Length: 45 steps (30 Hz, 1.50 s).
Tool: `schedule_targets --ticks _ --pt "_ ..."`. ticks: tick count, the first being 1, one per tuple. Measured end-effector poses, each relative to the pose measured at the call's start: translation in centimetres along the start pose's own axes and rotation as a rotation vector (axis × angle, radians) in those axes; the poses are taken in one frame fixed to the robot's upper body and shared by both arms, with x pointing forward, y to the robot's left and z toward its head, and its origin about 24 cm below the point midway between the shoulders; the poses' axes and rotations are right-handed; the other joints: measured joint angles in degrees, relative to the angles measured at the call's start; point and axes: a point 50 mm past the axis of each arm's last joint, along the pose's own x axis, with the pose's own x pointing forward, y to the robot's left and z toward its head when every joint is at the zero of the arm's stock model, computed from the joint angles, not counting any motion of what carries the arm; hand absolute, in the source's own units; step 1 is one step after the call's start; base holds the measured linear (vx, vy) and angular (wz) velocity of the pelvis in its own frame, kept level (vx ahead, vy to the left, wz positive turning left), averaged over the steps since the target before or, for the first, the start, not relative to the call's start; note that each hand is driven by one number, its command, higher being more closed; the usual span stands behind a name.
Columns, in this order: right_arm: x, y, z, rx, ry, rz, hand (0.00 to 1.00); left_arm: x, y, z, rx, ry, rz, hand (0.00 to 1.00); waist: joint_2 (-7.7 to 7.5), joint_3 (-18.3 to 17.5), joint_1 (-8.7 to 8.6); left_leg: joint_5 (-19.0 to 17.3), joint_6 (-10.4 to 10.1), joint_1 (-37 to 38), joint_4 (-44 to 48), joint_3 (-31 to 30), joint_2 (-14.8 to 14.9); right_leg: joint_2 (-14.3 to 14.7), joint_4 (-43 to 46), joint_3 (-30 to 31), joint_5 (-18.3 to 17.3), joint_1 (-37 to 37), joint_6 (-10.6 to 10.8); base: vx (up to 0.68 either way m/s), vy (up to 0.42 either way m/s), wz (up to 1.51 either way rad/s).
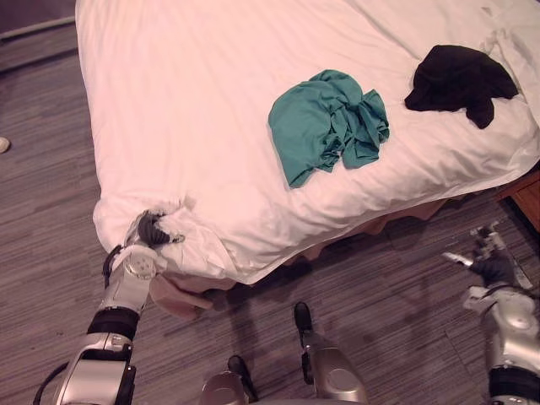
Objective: Tidy the bed and pick cloth on bed and put in laundry
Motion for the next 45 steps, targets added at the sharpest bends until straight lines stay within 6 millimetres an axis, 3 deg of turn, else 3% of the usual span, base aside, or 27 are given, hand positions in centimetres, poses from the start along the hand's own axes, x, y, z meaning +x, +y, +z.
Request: schedule_targets --ticks 2,3,4,6,9,11,13,14,17,20,22,24,25,27,28,30,31,33,35,37,39,42,44,45 --pt "1.0 1.0 2.8 -0.054 -0.112 0.046 0.00 -1.5 -1.1 -4.4 -0.102 0.158 -0.009 1.00 -0.04 0.0 0.33 0.1 0.0 0.3 0.0 -1.0 0.1 0.0 0.0 -1.1 0.2 0.9 -0.3 -0.01 0.015 0.24" --pt "1.5 2.1 4.7 -0.098 -0.185 0.114 0.00 -2.7 -1.5 -6.7 -0.187 0.233 0.010 0.00 -0.05 0.0 1.36 0.1 0.0 0.8 0.0 -1.6 0.2 0.0 0.0 -1.7 0.2 1.6 -0.4 0.00 0.024 0.27" --pt "1.7 2.8 5.6 -0.116 -0.217 0.150 1.00 -3.1 -1.6 -7.3 -0.225 0.246 0.024 0.00 -0.05 0.0 1.83 0.1 0.0 0.9 0.0 -2.2 0.2 0.0 0.0 -2.1 0.2 1.9 -0.4 -0.01 0.026 0.31" --pt "2.6 6.2 9.0 -0.135 -0.345 0.323 1.00 -3.3 -1.2 -7.1 -0.310 0.210 0.061 0.00 -0.12 -0.1 4.09 0.3 0.2 1.0 0.1 -3.6 0.2 -0.4 -0.1 -3.9 0.2 2.9 -0.4 -0.03 0.033 0.33" --pt "2.9 10.9 12.5 -0.164 -0.476 0.545 1.00 -3.4 -1.2 -7.2 -0.373 0.213 0.088 0.00 -0.17 -0.2 5.46 1.0 0.7 -0.2 0.0 -5.5 -0.4 -1.3 0.0 -6.2 0.2 2.9 -0.4 -0.05 0.032 0.35" --pt "2.8 12.6 13.2 -0.183 -0.500 0.638 1.00 -4.2 -1.7 -8.7 -0.442 0.288 0.096 0.00 -0.13 -0.1 6.85 1.9 0.9 -0.6 -0.7 -7.0 -1.0 -1.8 0.0 -7.8 0.0 2.9 -0.2 -0.03 0.015 0.47" --pt "2.9 13.8 13.3 -0.197 -0.502 0.706 1.00 -6.1 -1.4 -12.4 -0.518 0.468 0.175 0.00 -0.10 -0.1 8.37 2.7 1.0 -1.7 -1.3 -9.2 -1.5 -2.5 0.0 -10.0 -0.5 2.9 -0.2 -0.02 -0.002 0.62" --pt "3.1 14.4 13.4 -0.201 -0.492 0.745 1.00 -8.0 -0.3 -15.5 -0.526 0.599 0.255 0.00 0.06 0.0 9.33 3.4 1.0 -2.1 -2.1 -10.6 -1.8 -2.9 0.0 -11.6 -0.8 2.9 -0.2 -0.02 -0.004 0.67" --pt "3.9 15.8 13.5 -0.152 -0.444 0.851 1.00 -11.9 3.0 -20.4 -0.523 0.789 0.414 0.00 0.81 0.3 12.58 4.8 1.1 -4.0 -2.8 -14.2 -2.5 -3.8 0.0 -15.6 -1.0 3.0 -0.2 -0.02 -0.001 0.71" --pt "4.4 17.5 15.5 -0.022 -0.457 0.929 1.00 -12.5 4.4 -21.2 -0.524 0.797 0.448 0.00 2.59 1.4 15.54 6.0 1.3 -7.5 -2.6 -18.1 -3.6 -5.1 0.0 -19.4 -1.1 2.4 -0.1 -0.09 0.025 0.89" --pt "4.4 18.9 17.7 0.067 -0.497 0.975 1.00 -12.3 3.8 -20.9 -0.535 0.775 0.387 0.00 3.81 2.3 16.90 6.4 1.6 -10.8 -1.4 -18.0 -3.6 -6.0 1.1 -21.5 -1.4 0.0 -0.2 -0.10 0.023 0.56" --pt "4.2 20.6 20.7 0.158 -0.544 1.019 1.00 -11.8 1.3 -20.0 -0.499 0.728 0.235 0.00 5.08 5.2 18.15 7.4 1.7 -15.3 0.7 -18.1 -4.1 -7.9 7.6 -21.9 -3.4 -6.1 -0.3 -0.11 0.068 0.30" --pt "4.2 20.8 20.8 0.171 -0.539 1.018 1.00 -11.5 0.5 -19.6 -0.488 0.707 0.198 0.00 5.37 5.5 18.62 7.4 1.7 -16.5 1.4 -18.1 -4.4 -8.5 9.2 -21.8 -3.9 -7.5 -0.2 -0.12 0.098 0.15" --pt "4.6 22.0 20.2 0.210 -0.466 1.004 1.00 -9.9 -3.4 -16.7 -0.453 0.593 0.037 0.00 6.91 6.3 19.77 7.3 2.4 -21.3 4.0 -18.2 -6.0 -11.3 16.1 -21.4 -6.3 -14.0 0.0 -0.07 0.099 0.18" --pt "4.7 22.3 19.9 0.218 -0.443 1.004 1.00 -9.5 -4.3 -15.8 -0.452 0.556 0.005 0.00 7.34 6.6 19.87 7.3 2.6 -22.4 4.6 -18.2 -6.5 -12.0 17.5 -21.3 -6.6 -15.4 0.2 -0.07 0.100 0.19" --pt "4.9 23.5 18.5 0.208 -0.352 0.995 1.00 -7.7 -6.7 -12.1 -0.464 0.404 -0.097 0.00 8.88 7.5 20.02 7.5 3.2 -26.4 6.3 -17.7 -8.1 -14.3 21.6 -20.1 -7.5 -20.9 0.2 -0.06 0.086 0.09" --pt "4.9 23.8 18.2 0.197 -0.332 0.992 1.00 -7.3 -7.1 -11.2 -0.465 0.371 -0.119 0.00 9.27 7.7 20.04 7.6 3.3 -27.2 6.5 -17.4 -8.3 -14.7 22.2 -19.9 -7.5 -21.9 0.2 -0.05 0.066 0.01" --pt "5.4 24.0 16.8 0.196 -0.257 0.986 1.00 -5.5 -8.5 -6.6 -0.498 0.196 -0.212 0.00 11.97 8.9 20.37 7.7 3.8 -30.4 7.7 -16.3 -9.0 -15.8 24.2 -18.5 -7.5 -26.0 0.2 -0.06 0.040 -0.08" --pt "5.1 24.9 17.0 0.208 -0.253 1.023 1.00 -5.1 -9.2 -4.7 -0.513 0.124 -0.263 0.00 12.46 8.7 20.45 7.7 4.0 -31.8 7.8 -14.9 -9.2 -16.1 25.1 -17.3 -7.6 -28.9 0.1 -0.06 -0.003 -0.25" --pt "5.2 25.5 14.6 0.192 -0.155 1.057 1.00 -5.1 -10.3 -3.1 -0.532 0.064 -0.318 0.00 13.06 8.2 20.34 7.8 4.1 -32.0 7.7 -14.4 -9.1 -16.1 25.6 -16.8 -7.7 -29.7 -0.1 -0.01 -0.025 -0.15" --pt "4.9 25.3 8.3 0.132 0.070 1.072 1.00 -6.0 -12.3 -1.4 -0.586 0.012 -0.398 0.00 13.56 7.9 20.32 8.0 4.2 -30.5 6.8 -14.3 -9.1 -16.1 25.9 -16.8 -8.1 -28.9 -0.1 0.04 -0.032 -0.03" --pt "3.9 23.2 1.4 0.081 0.313 1.025 1.00 -6.5 -13.3 -0.7 -0.617 -0.004 -0.437 0.00 13.52 7.9 19.72 8.3 4.3 -28.7 5.1 -14.1 -9.2 -16.2 25.6 -16.8 -8.2 -27.7 -0.1 0.05 -0.016 -0.02" --pt "1.2 20.8 -4.1 0.034 0.474 1.067 1.00 -7.1 -13.6 -1.1 -0.630 0.009 -0.441 0.00 13.20 8.1 17.45 8.4 4.3 -25.1 3.5 -13.8 -9.1 -15.8 24.3 -16.9 -8.5 -24.3 0.2 0.11 -0.011 -0.11" --pt "0.6 20.7 -4.7 0.032 0.487 1.091 1.00 -7.2 -13.6 -1.4 -0.634 0.017 -0.439 0.00 13.00 8.3 16.55 8.4 4.3 -23.8 3.2 -13.7 -8.9 -15.5 23.7 -16.9 -8.4 -23.0 0.3 0.12 0.002 -0.33"
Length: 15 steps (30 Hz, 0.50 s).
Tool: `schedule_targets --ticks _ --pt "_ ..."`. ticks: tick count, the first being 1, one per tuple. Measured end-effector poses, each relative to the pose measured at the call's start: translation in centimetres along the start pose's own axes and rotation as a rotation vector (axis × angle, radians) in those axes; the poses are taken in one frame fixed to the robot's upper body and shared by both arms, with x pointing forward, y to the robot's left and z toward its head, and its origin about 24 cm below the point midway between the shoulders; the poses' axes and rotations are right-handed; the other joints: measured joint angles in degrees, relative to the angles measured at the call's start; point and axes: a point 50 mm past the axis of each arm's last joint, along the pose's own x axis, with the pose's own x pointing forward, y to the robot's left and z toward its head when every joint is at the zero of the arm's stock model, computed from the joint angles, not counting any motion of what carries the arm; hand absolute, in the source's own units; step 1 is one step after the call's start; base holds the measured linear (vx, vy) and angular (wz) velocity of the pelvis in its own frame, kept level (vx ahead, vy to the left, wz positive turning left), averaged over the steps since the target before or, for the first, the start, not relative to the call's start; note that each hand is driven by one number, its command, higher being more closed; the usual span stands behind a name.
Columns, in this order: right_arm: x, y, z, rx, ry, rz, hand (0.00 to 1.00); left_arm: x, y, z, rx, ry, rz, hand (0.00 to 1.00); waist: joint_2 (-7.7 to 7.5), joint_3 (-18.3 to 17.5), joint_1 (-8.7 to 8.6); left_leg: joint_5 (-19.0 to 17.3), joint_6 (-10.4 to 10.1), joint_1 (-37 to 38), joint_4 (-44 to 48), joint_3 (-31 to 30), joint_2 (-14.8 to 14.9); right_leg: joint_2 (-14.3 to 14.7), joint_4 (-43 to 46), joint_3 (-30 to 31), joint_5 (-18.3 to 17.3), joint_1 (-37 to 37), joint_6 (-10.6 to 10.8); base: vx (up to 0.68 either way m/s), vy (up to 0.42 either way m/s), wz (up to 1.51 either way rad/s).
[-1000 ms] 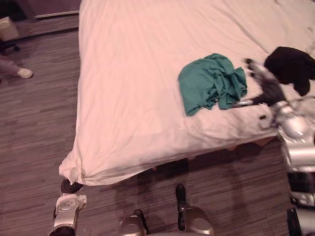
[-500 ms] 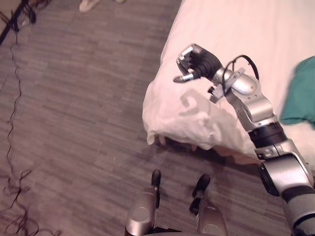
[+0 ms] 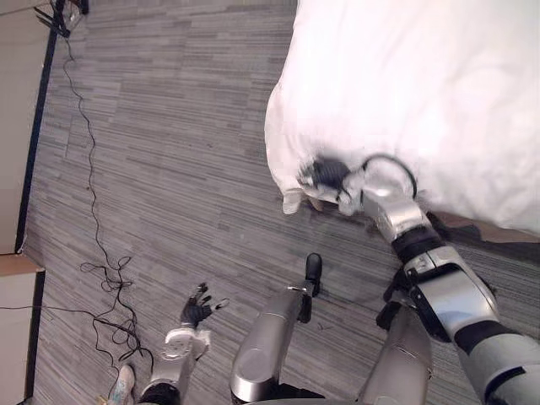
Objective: Tidy the bed and pick cloth on bed and put in laundry
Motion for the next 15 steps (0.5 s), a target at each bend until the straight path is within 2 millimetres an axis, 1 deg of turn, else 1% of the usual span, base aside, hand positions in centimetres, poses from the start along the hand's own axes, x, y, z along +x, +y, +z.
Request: schedule_targets --ticks 1,2,4,5,6,7,8,9,10,11,12,13,14,15 --pt "0.2 1.6 -0.4 -0.051 -0.021 0.083 1.00 -0.2 0.4 -0.1 -0.019 0.000 0.018 0.00 -0.69 0.5 -2.37 -0.6 -0.2 3.1 -0.2 0.7 0.8 1.1 -1.4 0.2 0.1 3.2 0.1 0.12 0.001 -0.46" --pt "0.5 3.8 0.6 -0.132 -0.103 0.182 1.00 -0.1 0.8 0.4 -0.036 -0.013 0.034 0.00 -1.49 1.0 -4.04 -1.3 -0.5 5.9 -0.4 1.3 1.9 2.3 -3.0 0.3 0.2 6.2 0.1 0.13 -0.005 -0.62" --pt "0.9 8.0 3.3 -0.238 -0.262 0.335 1.00 0.0 1.5 1.4 -0.044 -0.040 0.060 0.00 -3.29 2.1 -5.30 -1.9 -1.4 9.4 -1.3 2.6 3.7 4.6 -5.7 0.9 0.7 9.7 -0.4 0.08 -0.030 -0.57" --pt "1.0 11.2 5.1 -0.282 -0.364 0.432 1.00 0.2 2.0 2.0 -0.034 -0.052 0.073 0.00 -4.49 2.6 -5.94 -2.2 -1.9 11.2 -1.7 3.5 5.0 6.1 -7.8 0.9 1.0 11.7 -0.7 0.06 -0.075 -0.56" --pt "0.9 14.1 6.6 -0.301 -0.460 0.516 1.00 0.4 2.3 2.4 -0.023 -0.049 0.090 0.00 -5.68 2.4 -6.09 -2.5 -2.4 12.6 -2.0 4.3 6.2 7.4 -9.6 0.6 1.3 13.3 -1.1 0.07 -0.087 -0.47" --pt "0.8 15.3 7.1 -0.301 -0.499 0.552 1.00 0.5 2.4 2.5 -0.021 -0.044 0.098 0.00 -6.07 2.3 -6.09 -2.6 -2.6 13.3 -2.1 4.6 6.8 8.1 -10.2 0.4 1.9 14.2 -1.4 0.11 -0.105 -0.35" --pt "0.7 17.4 8.3 -0.303 -0.571 0.595 1.00 0.6 2.4 2.6 -0.019 -0.036 0.111 0.00 -7.11 2.0 -6.10 -2.8 -2.9 15.3 -2.3 5.1 7.8 9.3 -11.3 0.2 1.9 16.4 -1.5 0.09 -0.082 -0.15" --pt "0.6 18.1 9.0 -0.279 -0.615 0.592 1.00 0.7 2.3 2.5 -0.019 -0.032 0.117 0.00 -7.61 1.8 -6.10 -2.8 -2.9 16.2 -2.5 5.5 8.3 9.8 -11.7 0.0 1.9 17.5 -1.6 0.11 -0.091 -0.10" --pt "0.4 18.2 10.0 -0.244 -0.674 0.563 1.00 0.7 2.3 2.4 -0.016 -0.021 0.127 0.00 -8.37 1.2 -6.11 -2.8 -2.9 17.6 -3.0 5.9 8.8 10.3 -12.0 -0.1 1.9 18.8 -1.6 0.07 -0.051 -0.03" --pt "0.3 18.1 10.6 -0.227 -0.703 0.539 1.00 0.7 2.3 2.2 -0.009 -0.010 0.131 0.00 -8.78 0.8 -6.10 -2.8 -2.9 18.2 -3.0 6.3 9.0 10.5 -12.2 -0.1 1.9 19.3 -1.6 0.08 -0.045 -0.08" --pt "0.1 17.1 11.7 -0.181 -0.762 0.458 1.00 0.6 2.4 1.8 0.007 0.013 0.142 0.00 -9.80 0.0 -5.96 -2.8 -2.9 19.2 -2.9 7.1 9.2 10.7 -12.2 0.0 1.9 20.2 -1.6 0.06 -0.015 -0.11" --pt "-0.2 15.9 12.6 -0.149 -0.806 0.382 1.00 0.6 2.4 1.5 0.018 0.030 0.147 0.00 -10.24 -0.3 -5.96 -2.8 -2.9 19.9 -2.7 7.3 9.3 10.7 -12.0 0.0 1.9 20.8 -1.6 0.04 0.006 -0.11" --pt "-0.7 14.0 14.0 -0.113 -0.866 0.274 1.00 0.6 2.2 1.2 0.029 0.045 0.144 0.00 -10.56 -0.5 -6.07 -3.0 -3.1 20.0 -1.6 7.5 9.2 10.5 -11.2 0.1 1.8 20.9 -1.5 -0.01 0.038 -0.13" --pt "-1.1 11.7 15.4 -0.086 -0.907 0.159 1.00 0.6 2.0 1.2 0.041 0.051 0.135 0.00 -10.58 -0.4 -6.14 -4.0 -3.0 19.5 0.6 7.7 9.2 9.9 -9.3 0.4 1.0 20.3 -1.4 -0.07 0.065 -0.17"
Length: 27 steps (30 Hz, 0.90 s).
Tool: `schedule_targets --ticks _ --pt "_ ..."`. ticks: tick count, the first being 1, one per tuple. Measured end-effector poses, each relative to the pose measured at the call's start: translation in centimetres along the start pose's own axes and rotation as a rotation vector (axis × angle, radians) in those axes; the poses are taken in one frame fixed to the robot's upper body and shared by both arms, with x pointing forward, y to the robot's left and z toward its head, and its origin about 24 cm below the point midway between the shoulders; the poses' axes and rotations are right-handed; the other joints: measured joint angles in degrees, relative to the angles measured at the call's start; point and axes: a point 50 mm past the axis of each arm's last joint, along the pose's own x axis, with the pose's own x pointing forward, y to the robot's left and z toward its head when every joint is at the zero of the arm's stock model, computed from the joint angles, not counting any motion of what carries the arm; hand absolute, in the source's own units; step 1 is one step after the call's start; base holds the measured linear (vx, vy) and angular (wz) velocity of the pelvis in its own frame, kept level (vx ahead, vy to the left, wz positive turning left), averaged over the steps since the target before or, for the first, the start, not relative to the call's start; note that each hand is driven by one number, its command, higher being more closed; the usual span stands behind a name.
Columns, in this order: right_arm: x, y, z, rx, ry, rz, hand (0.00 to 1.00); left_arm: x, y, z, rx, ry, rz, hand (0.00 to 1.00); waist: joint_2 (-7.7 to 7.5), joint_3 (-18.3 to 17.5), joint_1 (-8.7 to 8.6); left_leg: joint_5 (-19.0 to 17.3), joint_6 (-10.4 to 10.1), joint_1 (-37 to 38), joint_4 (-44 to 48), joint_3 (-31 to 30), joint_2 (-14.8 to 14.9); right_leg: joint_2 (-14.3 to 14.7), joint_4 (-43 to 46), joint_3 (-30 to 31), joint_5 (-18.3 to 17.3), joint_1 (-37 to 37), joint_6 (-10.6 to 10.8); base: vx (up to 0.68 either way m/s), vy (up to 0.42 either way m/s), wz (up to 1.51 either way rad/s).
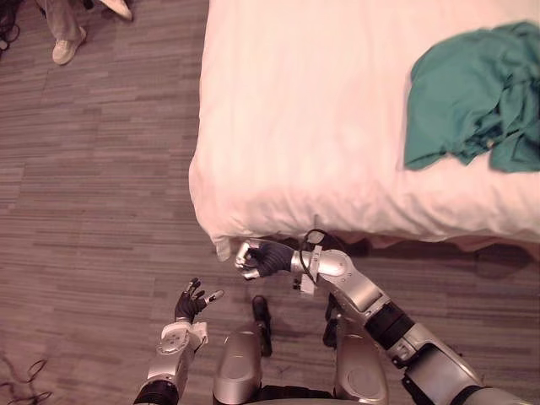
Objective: Tidy the bed and pick cloth on bed and put in laundry
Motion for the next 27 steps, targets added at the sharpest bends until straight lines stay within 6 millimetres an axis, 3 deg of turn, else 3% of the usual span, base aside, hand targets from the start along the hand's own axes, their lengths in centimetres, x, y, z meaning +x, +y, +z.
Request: schedule_targets --ticks 4,6,8,9,13,16,17,18,19,21,23,24,25,26,27 --pt "0.2 -8.4 2.6 -0.025 -0.008 -0.329 1.00 0.5 -1.5 1.0 0.007 -0.021 -0.044 0.00 1.59 0.2 -0.13 -4.8 1.4 -8.6 10.7 0.0 -1.1 -3.0 11.0 2.4 -3.7 -9.7 0.0 -0.14 0.061 -0.10" --pt "-1.6 -11.6 2.3 -0.036 0.053 -0.481 1.00 0.8 -2.4 1.2 -0.003 -0.024 -0.061 0.00 2.86 0.8 0.48 -6.3 1.6 -12.6 12.7 0.1 -1.3 -3.5 12.5 3.5 -3.7 -14.0 0.2 -0.24 0.087 -0.14" --pt "-4.4 -13.4 0.3 0.010 0.134 -0.622 1.00 0.7 -3.0 0.5 -0.017 0.000 -0.081 0.00 3.74 1.2 0.62 -6.3 2.1 -13.9 12.7 0.6 -1.6 -3.6 12.0 4.3 -2.8 -15.5 0.6 -0.11 0.030 -0.15" --pt "-5.9 -13.8 0.2 0.043 0.078 -0.675 1.00 0.4 -3.1 -0.3 -0.101 0.033 -0.088 0.00 4.45 1.6 0.19 -6.3 2.2 -13.8 12.5 1.0 -1.7 -3.6 11.4 4.7 -2.4 -15.6 0.6 -0.04 0.030 -0.15" --pt "-10.2 -14.1 -0.6 0.104 0.003 -0.825 1.00 0.1 -2.7 -0.9 -0.295 0.061 -0.093 0.00 4.30 1.6 -0.43 -6.3 2.1 -12.6 12.1 2.4 -1.4 -3.4 11.6 5.5 -2.6 -15.3 0.6 0.02 0.005 -0.12" --pt "-16.7 -12.7 -4.2 0.185 0.078 -1.022 1.00 0.3 -2.0 -0.3 -0.353 0.033 -0.082 0.00 2.86 2.0 -1.56 -6.7 1.5 -11.1 12.3 3.5 -0.6 -2.6 11.5 6.1 -2.6 -14.1 0.6 0.08 0.001 -0.16" --pt "-20.9 -10.7 -7.1 0.261 0.176 -1.144 1.00 0.2 -1.4 -0.2 -0.356 0.013 -0.065 0.00 1.93 2.6 -2.13 -7.4 1.2 -9.6 12.5 4.2 0.1 -1.7 11.4 6.8 -2.7 -12.8 0.7 0.15 0.037 -0.44" --pt "-25.2 -8.0 -9.5 0.327 0.275 -1.251 0.00 0.0 -0.7 -0.2 -0.357 -0.001 -0.043 0.00 0.66 3.1 -3.04 -8.3 0.9 -7.8 12.5 5.7 0.9 -0.8 11.1 7.8 -2.9 -12.0 0.7 0.13 0.032 -0.58" --pt "-26.9 -6.9 -10.2 0.346 0.314 -1.290 0.00 -0.1 -0.4 -0.3 -0.353 -0.004 -0.034 0.00 0.15 3.3 -3.36 -8.8 0.7 -7.1 12.5 6.4 1.2 -0.4 11.0 8.1 -3.0 -11.7 0.6 0.14 0.045 -0.71" --pt "-33.7 -1.7 -11.8 0.407 0.480 -1.436 0.00 -0.3 0.3 -0.7 -0.288 -0.005 -0.011 0.00 -1.59 3.4 -6.08 -10.2 0.3 -4.1 12.1 9.3 2.6 1.7 9.2 10.5 -2.8 -10.1 0.5 0.14 0.067 -0.74" --pt "-36.8 1.3 -12.2 0.433 0.578 -1.484 0.00 -0.3 0.5 -0.7 -0.204 -0.012 -0.013 0.00 -3.22 2.5 -8.39 -10.3 0.1 -2.0 10.5 11.6 2.9 2.6 8.3 12.0 -2.5 -9.6 0.5 0.16 0.049 -0.66" --pt "-38.0 3.2 -12.5 0.468 0.628 -1.498 0.00 -0.3 0.6 -0.5 -0.140 -0.023 -0.016 0.00 -4.55 1.5 -9.63 -10.1 -0.2 0.0 8.8 13.8 3.1 3.6 7.2 13.1 -2.1 -9.1 0.2 0.15 0.012 -0.75" --pt "-38.3 4.0 -12.8 0.489 0.643 -1.499 0.00 -0.3 0.6 -0.5 -0.110 -0.025 -0.018 0.00 -5.07 1.0 -9.78 -10.0 -0.4 1.2 8.0 15.6 3.5 3.9 6.8 12.3 -2.2 -9.1 -0.1 0.17 0.022 -1.31" --pt "-38.5 5.4 -13.6 0.552 0.677 -1.487 0.00 -0.5 0.5 -0.8 -0.038 -0.020 -0.024 0.00 -6.28 -0.1 -9.65 -9.7 -0.9 4.8 5.9 20.9 4.2 1.7 7.8 3.9 -4.5 -8.7 -3.0 0.14 0.029 -1.51" --pt "-38.0 6.1 -14.2 0.596 0.688 -1.462 0.00 -0.7 0.6 -1.2 -0.002 -0.010 -0.026 0.00 -6.66 -0.8 -9.24 -9.6 -1.1 6.9 4.8 24.1 4.4 0.3 8.5 -0.9 -4.8 -8.4 -3.4 0.20 0.026 -1.95"
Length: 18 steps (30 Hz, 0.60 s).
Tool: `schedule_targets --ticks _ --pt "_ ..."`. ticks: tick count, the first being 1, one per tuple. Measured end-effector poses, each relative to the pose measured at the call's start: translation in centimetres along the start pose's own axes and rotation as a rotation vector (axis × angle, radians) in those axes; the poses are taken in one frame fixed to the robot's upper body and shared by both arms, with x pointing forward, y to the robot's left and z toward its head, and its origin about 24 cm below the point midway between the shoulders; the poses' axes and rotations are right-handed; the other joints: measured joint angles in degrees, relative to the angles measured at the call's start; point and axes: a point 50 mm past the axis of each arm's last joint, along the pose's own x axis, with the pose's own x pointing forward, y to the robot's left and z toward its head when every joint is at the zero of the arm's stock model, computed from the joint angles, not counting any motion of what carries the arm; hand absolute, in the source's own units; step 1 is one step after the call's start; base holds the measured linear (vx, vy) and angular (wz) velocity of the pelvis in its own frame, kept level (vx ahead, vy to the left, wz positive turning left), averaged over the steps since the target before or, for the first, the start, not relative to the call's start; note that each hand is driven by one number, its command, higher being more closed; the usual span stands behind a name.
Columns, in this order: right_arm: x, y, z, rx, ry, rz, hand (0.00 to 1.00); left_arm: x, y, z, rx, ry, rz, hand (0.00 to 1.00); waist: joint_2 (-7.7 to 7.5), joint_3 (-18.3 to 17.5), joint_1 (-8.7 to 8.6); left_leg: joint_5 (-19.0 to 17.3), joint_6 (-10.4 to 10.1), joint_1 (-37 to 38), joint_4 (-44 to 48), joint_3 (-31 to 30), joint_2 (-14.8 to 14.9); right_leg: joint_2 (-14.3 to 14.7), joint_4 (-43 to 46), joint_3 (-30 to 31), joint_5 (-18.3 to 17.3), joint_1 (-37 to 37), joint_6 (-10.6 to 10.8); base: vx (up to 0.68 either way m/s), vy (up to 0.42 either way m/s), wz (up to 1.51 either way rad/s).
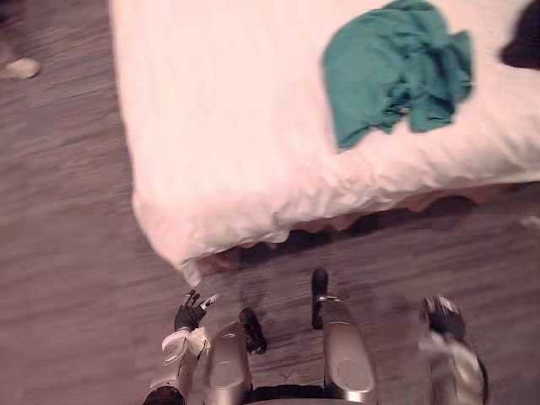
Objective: Tidy the bed and pick cloth on bed and put in laundry
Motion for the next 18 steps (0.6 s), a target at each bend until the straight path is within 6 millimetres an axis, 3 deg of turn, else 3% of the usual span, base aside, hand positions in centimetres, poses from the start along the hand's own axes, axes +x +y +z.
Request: schedule_targets --ticks 1,3,4,6,7,8,9,10,11,12,13,14,15,18 --pt "0.1 0.8 -1.0 0.014 0.044 0.034 0.00 -0.2 0.3 -0.6 0.034 0.020 0.002 0.00 -0.41 -1.2 0.13 0.0 -0.1 1.9 -0.6 3.4 0.1 -1.0 0.2 -4.3 0.3 0.2 -0.2 0.17 -0.008 -1.85" --pt "0.1 2.1 -2.4 0.019 0.101 0.092 0.00 -0.3 0.4 -1.3 0.054 0.069 0.006 0.00 -0.24 -2.7 0.04 0.3 -0.6 4.7 -0.3 8.2 1.4 -0.3 -0.2 -9.8 2.3 0.9 -2.4 0.20 -0.060 -1.56" --pt "0.1 2.2 -3.0 0.001 0.137 0.105 0.00 -0.3 -0.1 -2.1 0.056 0.118 -0.003 0.00 1.33 -3.5 -0.10 0.9 -1.4 7.0 -0.4 10.1 1.5 0.9 0.0 -11.4 1.5 1.7 -4.2 0.20 -0.085 -1.30" --pt "0.1 1.8 -3.2 -0.003 0.151 0.090 0.00 -0.7 -0.9 -3.5 0.062 0.189 -0.021 0.00 3.29 -4.9 -1.07 2.5 -2.3 9.4 0.7 10.7 1.5 1.9 1.6 -9.1 -0.9 1.9 -4.0 0.24 -0.081 -1.13" --pt "0.1 2.1 -3.2 -0.004 0.148 0.098 0.00 -1.0 -1.0 -4.4 0.082 0.236 -0.026 0.00 3.57 -5.5 -1.81 4.0 -0.8 9.4 5.9 9.6 2.1 2.6 3.5 -6.9 -3.1 1.8 -3.9 0.23 -0.086 -1.07" --pt "0.2 2.4 -3.2 -0.015 0.150 0.113 0.00 -1.3 -0.7 -5.2 0.088 0.269 -0.020 0.00 3.58 -5.7 -1.26 5.5 0.7 9.1 12.7 8.7 3.9 3.5 4.8 -4.6 -4.5 2.1 -4.3 0.24 -0.118 -2.03" --pt "0.1 3.3 -3.4 -0.043 0.154 0.151 0.00 -2.5 0.2 -7.0 0.045 0.330 0.018 0.00 4.57 -6.1 0.55 16.4 13.5 2.8 31.3 -2.2 8.7 7.8 4.6 1.1 -6.1 4.3 -5.9 0.25 -0.099 -2.05" --pt "0.0 3.8 -3.6 -0.062 0.154 0.176 0.00 -2.8 0.4 -7.2 -0.013 0.323 0.045 0.00 4.85 -6.5 1.30 24.6 14.3 -1.9 37.4 -9.7 8.5 9.2 3.8 3.7 -6.4 5.1 -6.4 0.28 -0.016 -2.51" --pt "0.0 4.8 -3.6 -0.099 0.140 0.227 0.00 -2.9 0.5 -6.9 -0.044 0.292 0.058 0.00 5.46 -6.7 2.95 19.6 9.0 -10.5 49.1 -21.5 5.8 11.7 3.8 8.9 -7.0 5.9 -6.7 0.20 0.065 -2.10" --pt "0.4 5.3 -3.2 -0.124 0.122 0.249 0.00 -2.8 0.8 -6.8 -0.065 0.274 0.071 0.00 5.62 -6.5 3.92 14.1 6.1 -15.1 53.9 -26.1 3.9 12.8 4.0 11.8 -7.2 7.1 -7.1 0.14 0.127 -2.07" --pt "0.7 5.4 -2.9 -0.150 0.114 0.256 0.00 -2.8 1.1 -6.7 -0.069 0.270 0.077 0.00 5.38 -6.5 4.08 11.6 5.3 -17.0 54.1 -28.5 2.4 13.2 3.8 13.3 -7.2 8.3 -7.1 0.19 0.133 -1.96" --pt "0.7 6.3 -3.4 -0.204 0.135 0.300 0.00 -3.4 2.1 -7.7 -0.055 0.319 0.066 0.00 4.09 -6.8 4.38 6.5 5.8 -19.0 46.2 -30.4 1.1 13.8 2.6 17.8 -7.2 11.7 -5.6 0.26 0.140 -1.79" --pt "0.5 6.7 -4.0 -0.233 0.160 0.323 0.00 -4.3 2.6 -8.8 -0.077 0.350 0.064 0.00 2.74 -7.9 4.44 4.9 5.4 -18.9 33.9 -30.0 1.1 13.8 1.8 20.8 -7.9 13.1 -4.2 0.29 0.132 -1.59" --pt "0.6 6.6 -4.4 -0.258 0.196 0.322 0.00 -5.8 2.6 -10.7 -0.077 0.418 0.048 0.00 2.60 -9.4 5.90 6.6 4.5 -16.0 5.5 -31.8 -0.6 13.4 1.0 24.0 -9.2 13.1 -1.8 0.28 0.196 -1.10"
